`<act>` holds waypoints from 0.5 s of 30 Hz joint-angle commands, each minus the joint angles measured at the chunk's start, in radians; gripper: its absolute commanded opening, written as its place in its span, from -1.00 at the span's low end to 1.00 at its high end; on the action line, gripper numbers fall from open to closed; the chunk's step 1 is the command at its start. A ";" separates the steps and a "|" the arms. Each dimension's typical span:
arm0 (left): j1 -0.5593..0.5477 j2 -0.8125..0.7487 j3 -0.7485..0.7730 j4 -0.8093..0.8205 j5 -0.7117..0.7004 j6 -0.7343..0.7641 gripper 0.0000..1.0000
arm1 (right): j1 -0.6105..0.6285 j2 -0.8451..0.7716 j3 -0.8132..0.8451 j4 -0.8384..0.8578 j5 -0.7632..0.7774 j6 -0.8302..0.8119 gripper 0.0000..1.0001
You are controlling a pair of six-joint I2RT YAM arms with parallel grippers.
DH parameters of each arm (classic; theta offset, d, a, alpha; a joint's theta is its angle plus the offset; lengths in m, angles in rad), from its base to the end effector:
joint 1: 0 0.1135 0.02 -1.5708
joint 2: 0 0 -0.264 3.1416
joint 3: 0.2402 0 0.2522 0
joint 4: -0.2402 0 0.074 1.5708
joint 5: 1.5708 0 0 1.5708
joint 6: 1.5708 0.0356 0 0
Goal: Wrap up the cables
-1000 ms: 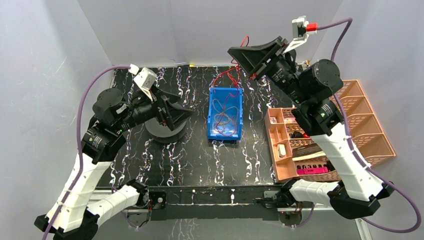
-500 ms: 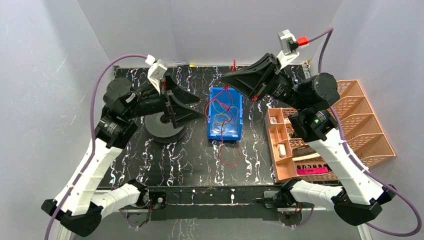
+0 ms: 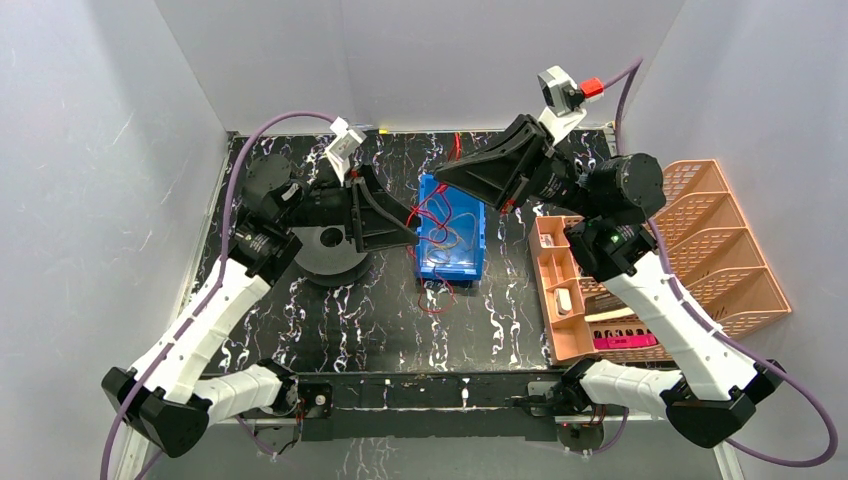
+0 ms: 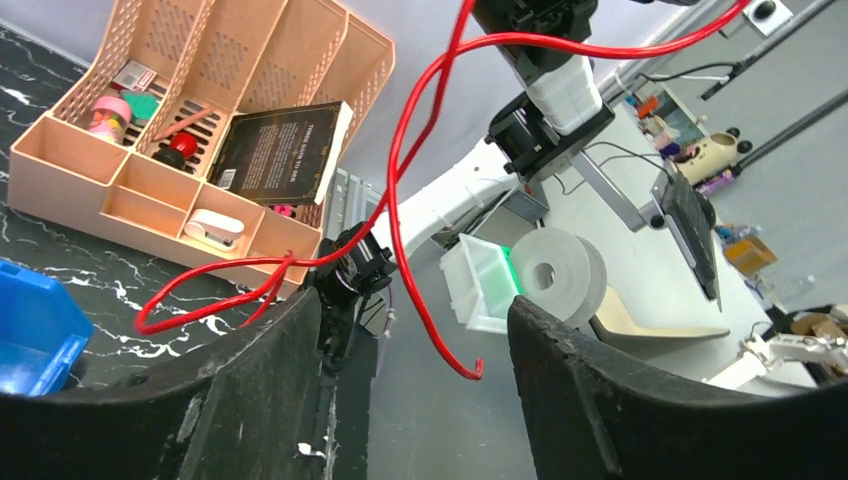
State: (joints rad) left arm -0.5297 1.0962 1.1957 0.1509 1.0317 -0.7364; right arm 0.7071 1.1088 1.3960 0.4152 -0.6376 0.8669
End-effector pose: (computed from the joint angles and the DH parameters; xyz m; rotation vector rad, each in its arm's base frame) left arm 0.1801 -0.1408 0.4552 0.8511 1.4611 -1.6647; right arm 0.1372 0.1451 0.5430 -0.6044 1.0114 1.6898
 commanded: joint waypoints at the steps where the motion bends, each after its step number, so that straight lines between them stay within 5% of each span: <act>1: -0.010 0.004 -0.002 0.068 0.073 -0.053 0.21 | 0.001 -0.004 -0.006 0.094 -0.025 0.017 -1.00; 7: -0.012 -0.004 -0.004 0.053 0.085 -0.042 -0.34 | 0.001 -0.018 -0.029 0.094 -0.025 0.006 -1.00; 11: -0.013 -0.005 0.003 0.038 0.087 -0.033 -1.00 | 0.001 -0.032 -0.044 0.094 -0.030 0.004 -1.00; 15: -0.013 -0.011 0.023 -0.023 0.077 0.011 -1.00 | 0.001 -0.067 -0.091 0.089 -0.048 -0.005 -1.00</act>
State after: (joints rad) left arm -0.5388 1.1076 1.1896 0.1703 1.0855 -0.7609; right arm 0.7071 1.0985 1.3342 0.4492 -0.6617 0.8692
